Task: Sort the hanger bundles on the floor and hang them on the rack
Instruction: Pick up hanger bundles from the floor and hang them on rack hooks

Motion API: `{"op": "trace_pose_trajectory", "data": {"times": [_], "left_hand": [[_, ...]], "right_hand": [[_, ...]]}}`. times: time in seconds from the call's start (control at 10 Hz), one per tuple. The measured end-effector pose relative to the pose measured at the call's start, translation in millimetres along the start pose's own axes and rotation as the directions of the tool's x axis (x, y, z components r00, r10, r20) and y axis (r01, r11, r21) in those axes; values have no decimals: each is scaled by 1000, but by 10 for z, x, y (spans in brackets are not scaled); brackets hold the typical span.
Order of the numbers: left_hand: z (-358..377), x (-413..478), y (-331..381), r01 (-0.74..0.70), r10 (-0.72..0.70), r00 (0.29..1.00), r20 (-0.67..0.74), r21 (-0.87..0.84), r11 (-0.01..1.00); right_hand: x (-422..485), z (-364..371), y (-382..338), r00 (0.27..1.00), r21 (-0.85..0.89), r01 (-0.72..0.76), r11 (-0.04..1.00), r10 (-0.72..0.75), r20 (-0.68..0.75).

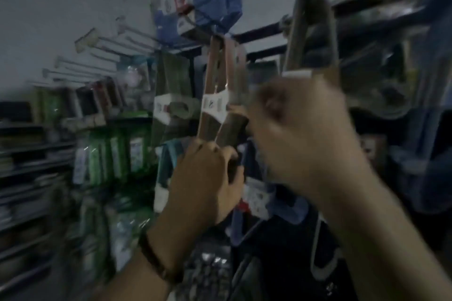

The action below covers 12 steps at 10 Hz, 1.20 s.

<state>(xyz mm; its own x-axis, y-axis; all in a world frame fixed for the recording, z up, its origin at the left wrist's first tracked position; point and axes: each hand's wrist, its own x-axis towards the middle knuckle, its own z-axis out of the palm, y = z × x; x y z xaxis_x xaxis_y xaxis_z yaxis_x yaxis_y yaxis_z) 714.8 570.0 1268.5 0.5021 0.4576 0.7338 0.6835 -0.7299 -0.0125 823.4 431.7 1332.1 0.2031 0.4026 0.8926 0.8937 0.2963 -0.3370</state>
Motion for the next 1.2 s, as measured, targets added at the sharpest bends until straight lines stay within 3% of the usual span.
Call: {"op": "trace_pose_trajectory", "data": {"times": [0.1, 0.2, 0.3, 0.4, 0.5, 0.6, 0.7, 0.8, 0.9, 1.0, 1.1, 1.2], "left_hand": [[180, -964, -158, 137, -137, 991, 4, 76, 988], [265, -2045, -186, 271, -285, 956, 71, 161, 949], [307, -3255, -137, 478, -521, 831, 195, 231, 848], [243, -4554, 32, 659, -742, 592, 315, 341, 670], [75, -5692, 382, 730, -874, 320, 367, 492, 474], [-65, -6582, 795, 752, -918, -8, 396, 608, 255], [-163, -7404, 1213, 745, -902, -217, 374, 660, 94], [-204, -8040, 1642, 738, -846, -400, 352, 671, -70], [-238, -8634, 1918, 777, -813, -462, 356, 604, -177], [207, -9953, 3708, 774, -588, -625, 513, 507, -379], [415, -10701, 3433, 727, -602, -664, 443, 570, -383], [643, -11530, 3265, 692, -398, -718, 571, 522, -499]], "right_hand": [[-783, 589, 305, 921, 102, -45, 994, 2, 390], [-1655, 1105, 523, 782, 158, -65, 985, -48, 621], [-2583, 1439, 503, 575, 275, -189, 943, -121, 809], [-3634, 1773, 449, 277, 216, -244, 946, -145, 950], [-4723, 1934, 342, 59, 186, -207, 961, -178, 982], [-5573, 1915, 154, -230, 149, -226, 963, -201, 952], [-6293, 1876, -20, -424, 109, -196, 975, -184, 887], [-6988, 1841, -198, -567, 55, -174, 983, -146, 811], [-7700, 1821, -449, -700, 50, -118, 992, -119, 704], [-8458, 1863, -751, -770, 62, -76, 995, -98, 630], [-9322, 1966, -1046, -823, 96, -24, 995, -74, 564], [-10231, 2111, -1289, -832, 79, 14, 997, -32, 554]]}}
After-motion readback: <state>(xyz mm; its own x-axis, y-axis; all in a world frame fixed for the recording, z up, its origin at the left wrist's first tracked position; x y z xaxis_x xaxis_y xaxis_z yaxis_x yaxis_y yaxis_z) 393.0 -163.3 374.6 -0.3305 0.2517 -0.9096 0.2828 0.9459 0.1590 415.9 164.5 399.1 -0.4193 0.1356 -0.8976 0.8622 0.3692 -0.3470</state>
